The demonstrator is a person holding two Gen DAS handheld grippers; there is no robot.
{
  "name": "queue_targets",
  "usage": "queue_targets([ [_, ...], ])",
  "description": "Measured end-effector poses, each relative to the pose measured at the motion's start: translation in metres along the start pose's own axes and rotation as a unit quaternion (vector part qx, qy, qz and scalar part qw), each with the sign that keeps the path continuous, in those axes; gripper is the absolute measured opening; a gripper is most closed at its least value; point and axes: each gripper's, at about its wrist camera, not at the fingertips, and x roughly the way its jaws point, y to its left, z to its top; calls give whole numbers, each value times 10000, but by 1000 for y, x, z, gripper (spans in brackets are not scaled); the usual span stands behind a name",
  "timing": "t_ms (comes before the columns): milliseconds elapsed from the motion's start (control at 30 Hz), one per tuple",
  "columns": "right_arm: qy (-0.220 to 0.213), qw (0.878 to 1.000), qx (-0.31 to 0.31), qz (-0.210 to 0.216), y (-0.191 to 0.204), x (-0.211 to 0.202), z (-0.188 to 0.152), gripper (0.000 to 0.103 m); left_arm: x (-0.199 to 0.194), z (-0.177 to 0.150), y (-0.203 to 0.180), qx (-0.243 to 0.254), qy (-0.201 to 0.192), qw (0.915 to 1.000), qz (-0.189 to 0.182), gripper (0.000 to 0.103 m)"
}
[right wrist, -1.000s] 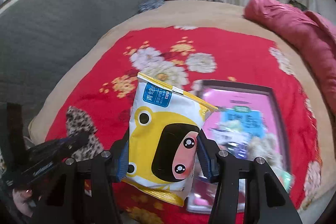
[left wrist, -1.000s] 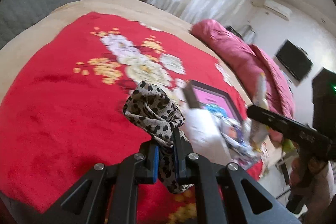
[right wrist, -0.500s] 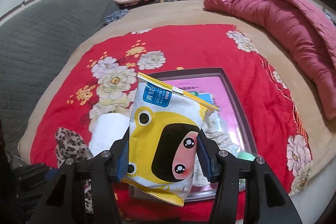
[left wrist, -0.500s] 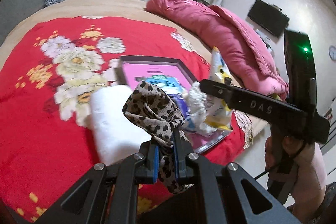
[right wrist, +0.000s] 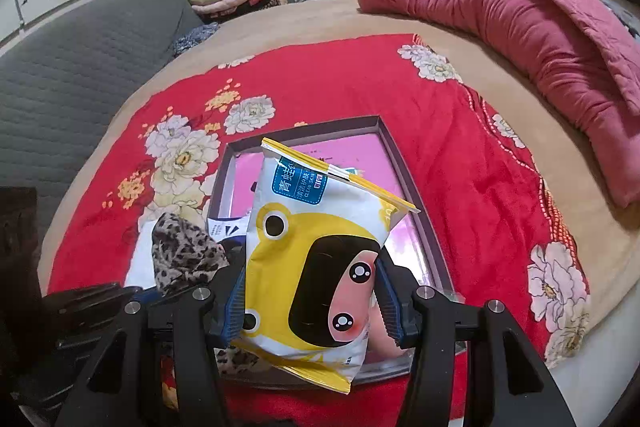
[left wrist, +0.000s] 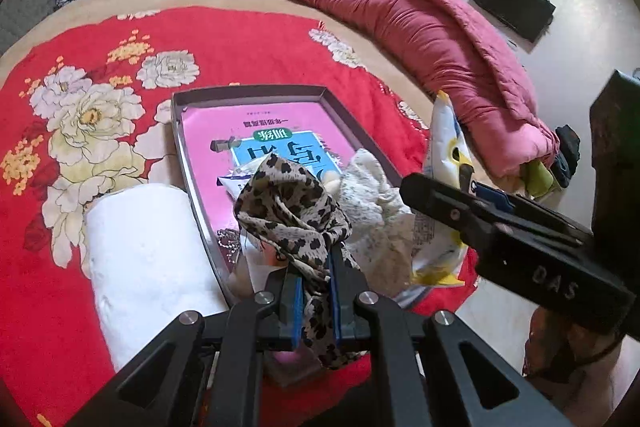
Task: Organize soft objects
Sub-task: 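Lift and carry the leopard scrunchie and yellow wipes pack over the tray with both tools, then open the right tool to drop the yellow pack while the left tool releases the leopard scrunchie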
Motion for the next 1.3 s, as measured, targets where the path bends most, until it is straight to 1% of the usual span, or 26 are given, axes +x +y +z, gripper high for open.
queue_targets([
  [200,148,9998,-104,25,3,18,-1,56,17,3,3,-8,114,9999,16,11],
  [333,292,9994,-169,-45,4,31,-3,56,22,4,4,45,153,9999,37,11],
  [433,358,9993,-24,64,-1,40,-3,56,23,5,4,50,154,9999,-2,11],
  [667,449,9990,72,-28,-5,59,-4,56,28,4,5,81,163,9998,-41,12],
  [767,491,9987,162,1,-7,68,-6,57,30,4,5,98,169,9998,-17,12],
  [800,487,9986,181,15,-7,69,-6,59,30,4,6,99,168,9998,-17,12],
  [900,442,9987,236,18,-8,70,-7,60,31,4,7,67,168,9998,-70,12],
  [967,332,9991,254,35,-9,67,-5,62,31,6,7,76,148,9998,-51,12],
  [1033,181,9994,284,54,-10,60,-4,68,31,8,6,120,133,9998,-53,13],
  [1100,24,9994,330,98,-11,52,-1,71,31,9,3,177,122,9998,-26,16],
  [1200,-209,9989,393,114,-13,39,3,73,32,13,0,231,107,9997,9,27],
  [1267,-342,9983,456,85,-16,31,4,73,33,16,-2,281,112,9995,21,44],
  [1300,-408,9978,508,93,-19,25,4,73,33,17,-4,316,102,9994,61,49],
])
